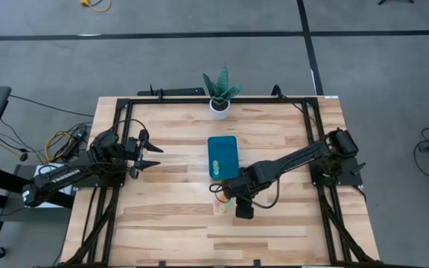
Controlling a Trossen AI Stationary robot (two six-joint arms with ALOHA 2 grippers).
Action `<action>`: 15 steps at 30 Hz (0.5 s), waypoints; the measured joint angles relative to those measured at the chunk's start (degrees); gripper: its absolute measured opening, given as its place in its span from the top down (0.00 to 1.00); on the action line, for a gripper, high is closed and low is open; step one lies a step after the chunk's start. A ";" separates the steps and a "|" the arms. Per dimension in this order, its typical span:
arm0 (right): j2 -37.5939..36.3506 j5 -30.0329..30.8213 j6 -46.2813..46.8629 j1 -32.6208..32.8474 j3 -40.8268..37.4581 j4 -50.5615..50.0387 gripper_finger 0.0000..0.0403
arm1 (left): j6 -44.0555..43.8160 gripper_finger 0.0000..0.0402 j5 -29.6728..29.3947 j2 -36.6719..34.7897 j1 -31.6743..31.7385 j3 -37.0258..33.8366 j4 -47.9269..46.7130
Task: Pick and place pill bottles into a basket
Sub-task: Put the yellow pill bottle into the blue container
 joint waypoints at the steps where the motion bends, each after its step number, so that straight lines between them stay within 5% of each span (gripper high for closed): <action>1: -0.84 0.07 0.00 -0.32 0.00 -0.07 0.74 | 0.00 0.47 -0.02 0.00 0.00 0.00 -0.02; 15: -7.60 4.05 -4.57 -11.13 0.01 -4.46 0.74 | 0.00 0.47 0.00 0.00 0.02 0.00 0.00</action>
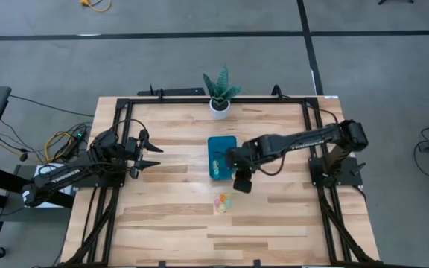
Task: Pick and place pill bottles into a basket
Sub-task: Put the yellow pill bottle into the blue container
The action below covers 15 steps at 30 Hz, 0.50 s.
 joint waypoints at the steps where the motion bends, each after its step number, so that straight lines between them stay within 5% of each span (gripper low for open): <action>1: 0.32 0.48 -0.94 -0.56 0.01 0.30 0.74 | 0.00 0.47 0.00 0.00 -0.01 0.00 0.00; 15: 3.36 2.70 -10.31 -3.09 -0.01 3.69 0.74 | 0.00 0.47 0.00 0.00 0.00 0.00 0.00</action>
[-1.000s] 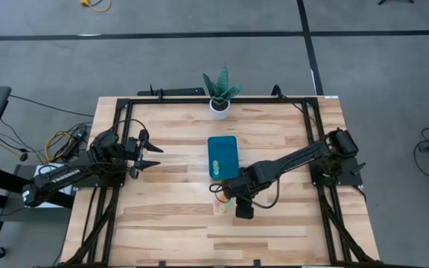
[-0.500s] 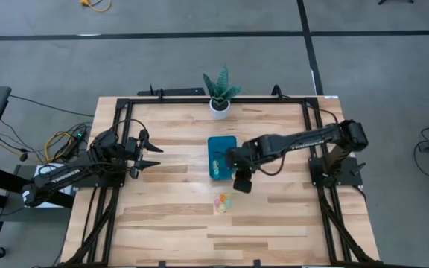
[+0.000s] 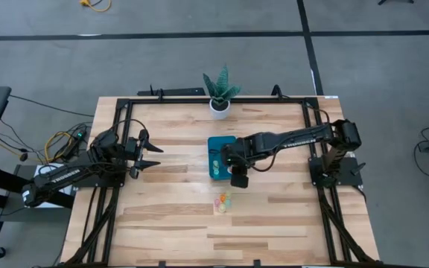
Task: Pick and place pill bottles into a basket
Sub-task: Put the yellow pill bottle into the blue container
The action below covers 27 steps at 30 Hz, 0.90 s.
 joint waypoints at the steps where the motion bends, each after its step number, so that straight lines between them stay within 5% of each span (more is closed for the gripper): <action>1: 0.00 0.00 -0.42 0.02 0.00 -0.04 0.74 | 0.00 0.47 0.00 0.00 0.00 0.00 0.00; 27: 7.33 -0.50 -7.17 -1.14 1.55 1.55 0.75 | 0.00 0.47 0.00 0.02 -0.01 0.00 0.02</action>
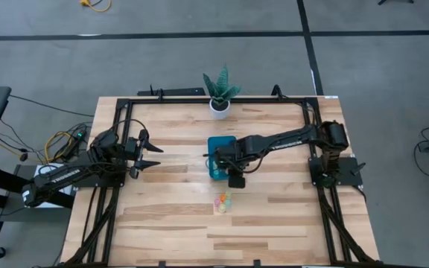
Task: Pick and place pill bottles into a basket
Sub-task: Put the yellow pill bottle into the blue container
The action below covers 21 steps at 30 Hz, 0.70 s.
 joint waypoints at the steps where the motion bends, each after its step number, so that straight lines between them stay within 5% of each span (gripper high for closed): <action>1: 0.17 0.01 -0.32 0.00 0.04 0.19 0.75 | 0.00 0.47 0.00 0.00 0.01 0.00 0.00; 21: 0.29 0.02 -0.05 0.01 -0.13 -0.32 0.75 | 0.00 0.47 0.00 0.00 0.01 0.00 -0.02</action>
